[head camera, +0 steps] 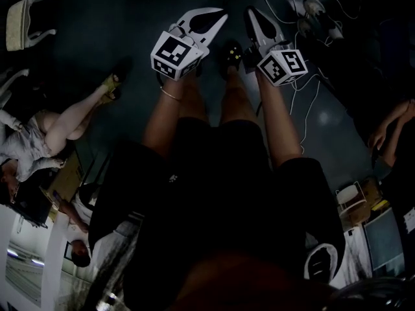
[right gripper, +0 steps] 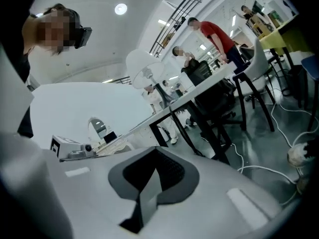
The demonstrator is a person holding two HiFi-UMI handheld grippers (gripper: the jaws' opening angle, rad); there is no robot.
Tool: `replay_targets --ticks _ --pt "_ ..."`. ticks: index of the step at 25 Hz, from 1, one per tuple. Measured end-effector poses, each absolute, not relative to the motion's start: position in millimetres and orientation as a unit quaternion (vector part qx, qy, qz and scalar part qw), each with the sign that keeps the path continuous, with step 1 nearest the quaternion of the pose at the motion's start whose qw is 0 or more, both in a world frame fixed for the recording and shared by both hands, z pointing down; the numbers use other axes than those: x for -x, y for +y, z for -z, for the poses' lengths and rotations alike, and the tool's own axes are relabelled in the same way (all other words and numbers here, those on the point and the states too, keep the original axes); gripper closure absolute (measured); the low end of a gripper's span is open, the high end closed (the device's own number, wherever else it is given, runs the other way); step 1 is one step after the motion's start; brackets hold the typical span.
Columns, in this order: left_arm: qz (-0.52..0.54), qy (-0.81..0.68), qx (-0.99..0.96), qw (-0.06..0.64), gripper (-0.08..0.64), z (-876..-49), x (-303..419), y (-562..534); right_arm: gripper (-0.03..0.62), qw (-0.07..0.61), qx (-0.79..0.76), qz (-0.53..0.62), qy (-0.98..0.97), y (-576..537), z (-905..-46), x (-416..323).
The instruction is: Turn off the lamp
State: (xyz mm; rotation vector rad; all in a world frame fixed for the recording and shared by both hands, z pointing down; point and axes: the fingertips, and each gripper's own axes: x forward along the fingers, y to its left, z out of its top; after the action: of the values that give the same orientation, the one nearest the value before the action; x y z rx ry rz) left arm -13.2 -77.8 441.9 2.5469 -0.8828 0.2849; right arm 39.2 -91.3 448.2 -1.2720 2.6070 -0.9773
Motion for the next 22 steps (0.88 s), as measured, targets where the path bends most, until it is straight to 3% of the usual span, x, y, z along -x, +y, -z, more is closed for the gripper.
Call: replay_targets --ticks 22 --pt "-0.098 -0.333 -0.92 0.184 0.554 -358 27 -80 0.592 0.068 0.387 0.298 0.87 -95 -353 -20"
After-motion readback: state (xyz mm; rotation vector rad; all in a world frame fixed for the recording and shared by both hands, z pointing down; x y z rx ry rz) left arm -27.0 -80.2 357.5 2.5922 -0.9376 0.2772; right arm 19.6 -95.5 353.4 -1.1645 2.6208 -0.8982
